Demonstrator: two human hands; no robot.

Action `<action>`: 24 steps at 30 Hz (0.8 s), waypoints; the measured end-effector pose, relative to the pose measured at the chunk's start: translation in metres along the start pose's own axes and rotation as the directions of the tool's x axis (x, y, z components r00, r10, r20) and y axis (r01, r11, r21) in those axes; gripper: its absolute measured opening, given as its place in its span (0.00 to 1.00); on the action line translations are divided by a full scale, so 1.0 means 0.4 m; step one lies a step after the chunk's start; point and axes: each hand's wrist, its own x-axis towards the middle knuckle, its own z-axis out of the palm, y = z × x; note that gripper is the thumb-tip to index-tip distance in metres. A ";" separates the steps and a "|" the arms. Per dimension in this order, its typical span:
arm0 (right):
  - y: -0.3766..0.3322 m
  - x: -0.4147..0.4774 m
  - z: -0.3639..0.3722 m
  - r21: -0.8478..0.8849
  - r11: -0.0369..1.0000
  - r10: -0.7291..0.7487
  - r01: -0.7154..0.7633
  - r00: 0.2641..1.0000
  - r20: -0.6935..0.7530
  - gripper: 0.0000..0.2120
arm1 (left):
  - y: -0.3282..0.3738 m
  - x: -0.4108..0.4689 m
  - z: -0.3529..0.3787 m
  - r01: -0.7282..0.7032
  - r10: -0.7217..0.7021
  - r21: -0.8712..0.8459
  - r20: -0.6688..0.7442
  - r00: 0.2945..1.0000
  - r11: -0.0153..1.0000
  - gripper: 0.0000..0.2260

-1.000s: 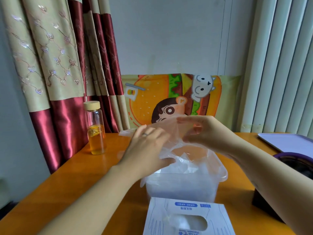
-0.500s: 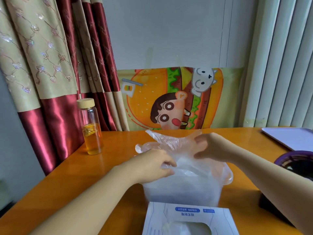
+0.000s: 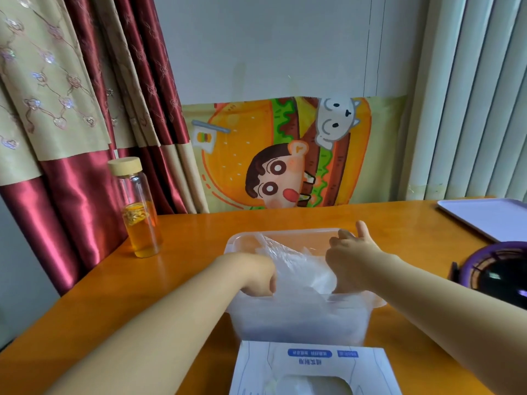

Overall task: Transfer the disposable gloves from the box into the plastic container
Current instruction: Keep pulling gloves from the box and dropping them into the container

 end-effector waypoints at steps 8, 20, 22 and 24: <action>-0.006 0.035 0.028 -0.208 0.978 -0.006 0.027 0.995 0.101 0.20 | 0.023 0.041 0.025 0.020 -0.042 0.143 0.157 0.987 0.990 0.13; 0.034 -0.125 -0.064 0.348 0.894 -0.086 0.281 0.872 -0.482 0.17 | -0.014 -0.142 -0.049 -0.204 0.088 -0.300 -0.359 0.929 0.932 0.15; 0.020 -0.183 -0.074 0.392 0.823 -0.165 0.412 0.832 -0.530 0.12 | -0.005 -0.200 -0.027 -0.311 0.069 -0.429 -0.493 0.867 0.848 0.13; -0.013 -0.237 -0.061 0.412 0.765 -0.276 0.494 0.831 -0.483 0.09 | 0.008 -0.261 0.018 -0.404 0.072 -0.523 -0.543 0.837 0.751 0.12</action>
